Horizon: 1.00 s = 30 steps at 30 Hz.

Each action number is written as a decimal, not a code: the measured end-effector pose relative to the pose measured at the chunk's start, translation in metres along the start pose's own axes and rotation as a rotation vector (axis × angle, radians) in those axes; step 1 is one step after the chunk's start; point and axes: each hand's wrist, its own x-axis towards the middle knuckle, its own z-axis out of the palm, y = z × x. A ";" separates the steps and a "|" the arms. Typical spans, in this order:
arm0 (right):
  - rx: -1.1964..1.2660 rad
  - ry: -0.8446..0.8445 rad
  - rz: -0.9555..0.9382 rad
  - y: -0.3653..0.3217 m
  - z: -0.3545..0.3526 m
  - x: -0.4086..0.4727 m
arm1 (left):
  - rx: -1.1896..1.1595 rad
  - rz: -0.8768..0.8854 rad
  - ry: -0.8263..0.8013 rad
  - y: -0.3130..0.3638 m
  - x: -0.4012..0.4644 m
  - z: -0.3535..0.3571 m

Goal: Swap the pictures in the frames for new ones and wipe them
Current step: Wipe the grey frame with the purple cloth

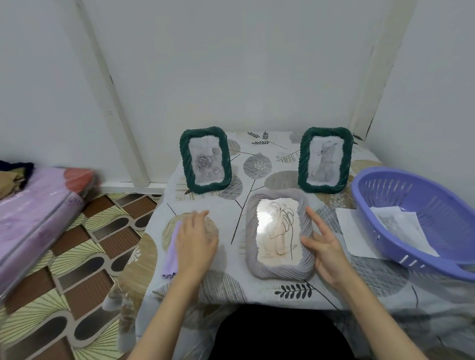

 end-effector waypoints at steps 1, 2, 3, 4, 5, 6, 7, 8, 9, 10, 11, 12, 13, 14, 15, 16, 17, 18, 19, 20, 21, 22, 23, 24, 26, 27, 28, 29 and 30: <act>-0.016 -0.004 -0.003 0.000 0.002 -0.001 | 0.107 -0.113 -0.047 -0.007 0.002 -0.003; -0.032 -0.006 -0.001 0.001 0.003 -0.002 | 0.164 -0.248 -0.137 -0.012 0.003 -0.005; -0.051 -0.003 0.002 0.001 0.004 -0.002 | 0.181 -0.368 -0.221 -0.015 0.003 -0.007; -0.063 0.004 0.005 0.003 0.005 -0.002 | 0.179 -0.444 -0.269 -0.017 0.003 -0.007; -0.071 0.004 0.009 0.004 0.005 -0.001 | 0.184 -0.478 -0.284 -0.018 0.003 -0.007; -0.074 0.004 0.016 0.006 0.004 -0.001 | 0.199 -0.478 -0.282 -0.017 0.004 -0.007; -0.079 0.004 0.021 0.007 0.004 0.000 | 0.212 -0.450 -0.264 -0.017 0.004 -0.007; -0.081 0.006 0.020 0.008 0.003 0.000 | 0.219 -0.400 -0.229 -0.017 0.004 -0.007; -0.076 -0.001 0.020 0.009 0.002 0.001 | 0.205 -0.337 -0.185 -0.018 0.004 -0.006; -0.066 -0.012 0.023 0.009 0.002 0.001 | 0.164 -0.265 -0.140 -0.018 0.004 -0.006; -0.055 -0.029 0.029 0.009 0.002 0.002 | 0.096 -0.195 -0.101 -0.018 0.004 -0.006; -0.049 -0.041 0.035 0.009 0.001 0.002 | 0.019 -0.133 -0.073 -0.015 0.003 -0.006; -0.047 -0.043 0.035 0.009 0.000 0.002 | -0.051 -0.079 -0.054 -0.011 0.004 -0.005; -0.042 -0.036 0.036 0.009 0.000 0.003 | -0.111 -0.026 -0.039 -0.006 0.004 -0.004; -0.040 -0.032 0.035 0.010 -0.001 0.004 | -0.165 0.032 -0.028 0.001 0.005 -0.002; -0.041 -0.030 0.035 0.011 -0.001 0.005 | -0.223 0.104 -0.020 0.009 0.004 0.000; -0.035 -0.042 0.036 0.012 -0.001 0.005 | -0.271 0.181 -0.019 0.018 0.003 0.003; -0.026 -0.057 0.037 0.013 -0.001 0.006 | -0.302 0.256 -0.029 0.027 0.001 0.007; -0.019 -0.070 0.040 0.014 -0.002 0.007 | -0.314 0.316 -0.057 0.034 -0.001 0.012; -0.012 -0.075 0.041 0.015 -0.003 0.007 | -0.311 0.358 -0.101 0.040 -0.004 0.018; -0.010 -0.074 0.041 0.016 -0.003 0.007 | -0.290 0.378 -0.152 0.046 -0.006 0.023; -0.007 -0.073 0.046 0.017 -0.003 0.008 | -0.255 0.387 -0.196 0.048 -0.008 0.029; -0.004 -0.075 0.050 0.017 -0.004 0.008 | -0.195 0.397 -0.218 0.048 -0.009 0.035; -0.001 -0.075 0.054 0.017 -0.004 0.008 | -0.112 0.422 -0.213 0.046 -0.009 0.043; -0.012 -0.085 0.054 0.016 -0.004 0.008 | 0.053 0.493 -0.186 0.041 -0.009 0.056; -0.025 -0.093 0.054 0.016 -0.005 0.008 | 0.102 0.498 -0.184 0.039 -0.009 0.059; -0.041 -0.098 0.053 0.015 -0.005 0.007 | 0.131 0.491 -0.186 0.038 -0.010 0.062; -0.056 -0.103 0.055 0.015 -0.006 0.007 | 0.144 0.472 -0.192 0.038 -0.011 0.064; -0.065 -0.105 0.060 0.015 -0.006 0.006 | 0.155 0.457 -0.206 0.038 -0.011 0.066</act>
